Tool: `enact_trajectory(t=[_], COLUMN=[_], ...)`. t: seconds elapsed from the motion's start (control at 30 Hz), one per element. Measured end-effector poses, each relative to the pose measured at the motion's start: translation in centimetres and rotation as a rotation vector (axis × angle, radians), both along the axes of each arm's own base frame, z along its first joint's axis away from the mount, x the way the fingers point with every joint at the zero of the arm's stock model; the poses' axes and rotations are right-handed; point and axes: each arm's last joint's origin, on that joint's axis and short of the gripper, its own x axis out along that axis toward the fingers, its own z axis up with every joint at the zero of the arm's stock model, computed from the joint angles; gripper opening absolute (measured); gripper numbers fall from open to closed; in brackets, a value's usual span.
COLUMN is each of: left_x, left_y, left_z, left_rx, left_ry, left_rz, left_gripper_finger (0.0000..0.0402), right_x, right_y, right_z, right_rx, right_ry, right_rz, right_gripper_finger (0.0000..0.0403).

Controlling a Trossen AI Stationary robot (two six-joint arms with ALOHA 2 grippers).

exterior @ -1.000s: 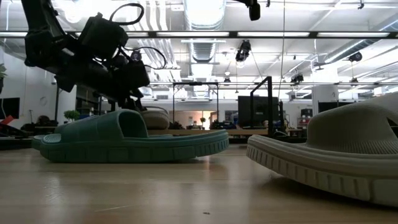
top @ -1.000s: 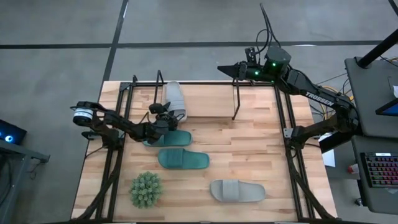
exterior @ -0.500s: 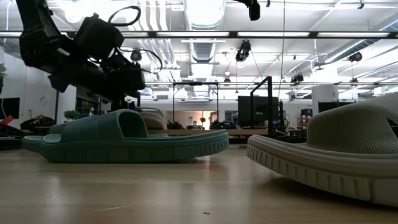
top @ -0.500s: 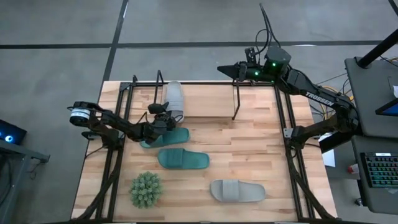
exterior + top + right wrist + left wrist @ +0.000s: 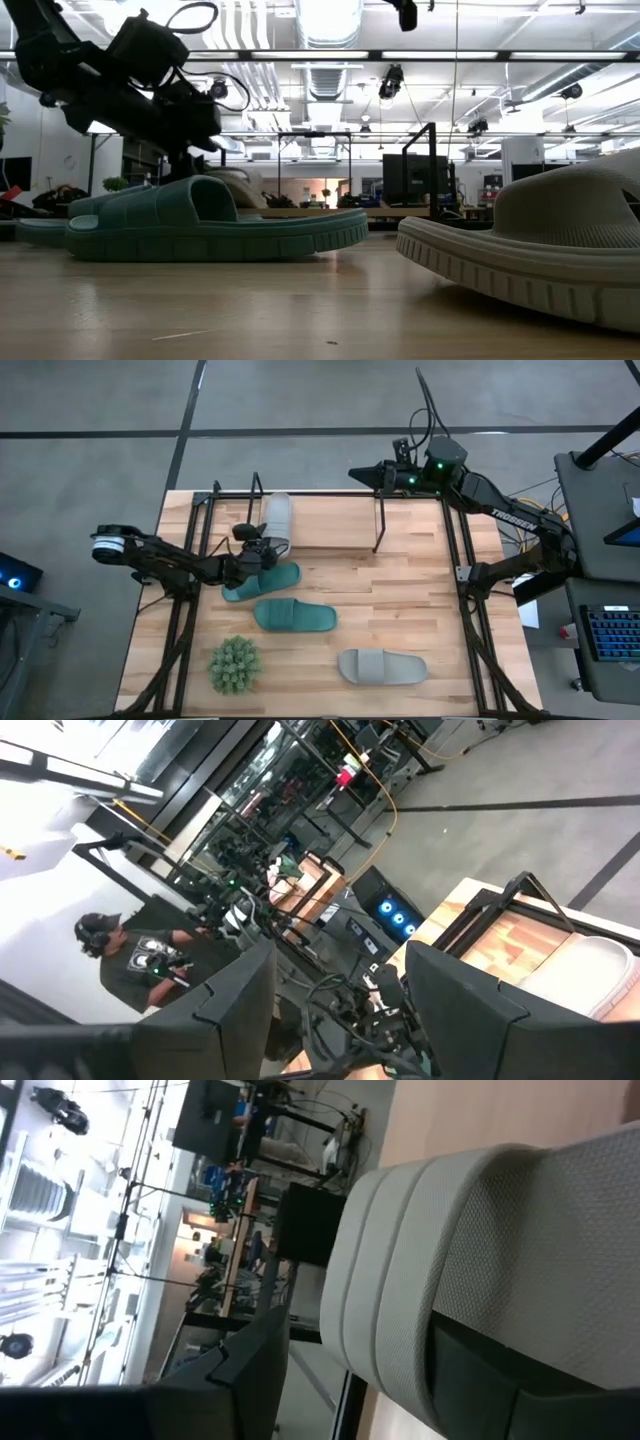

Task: Pick and place slides into the shelf
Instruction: Put the top gray slipper on the shelf

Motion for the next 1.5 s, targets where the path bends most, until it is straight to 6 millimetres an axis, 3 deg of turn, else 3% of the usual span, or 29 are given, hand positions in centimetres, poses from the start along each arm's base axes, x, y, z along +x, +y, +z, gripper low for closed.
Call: enact_trajectory(t=[0.7,1.1,1.3,1.5], left_x=[0.2,0.2,0.3,0.1], left_y=[-0.1,-0.2,-0.3,-0.4], left_z=[-0.1,0.0,0.0,-0.6], left_rx=[-0.098,-0.135,-0.192,-0.239], left_ry=[-0.117,-0.169,-0.231,-0.152], left_rz=[-0.065,-0.08,-0.106,-0.158], left_gripper_finger=[0.0199,0.0199,0.0199,0.0199], right_x=[0.4,1.4,1.6,1.6], right_y=[0.8,2.1,2.1,2.1], right_z=[-0.2,-3.5,-5.2,-6.0], right_rx=[-0.037,-0.222,-0.223,-0.213], right_ry=[0.013,0.167,0.215,0.239], right_rz=[0.031,0.039,0.029,0.019], right_gripper_finger=[0.0215,0.0215,0.0215,0.0215])
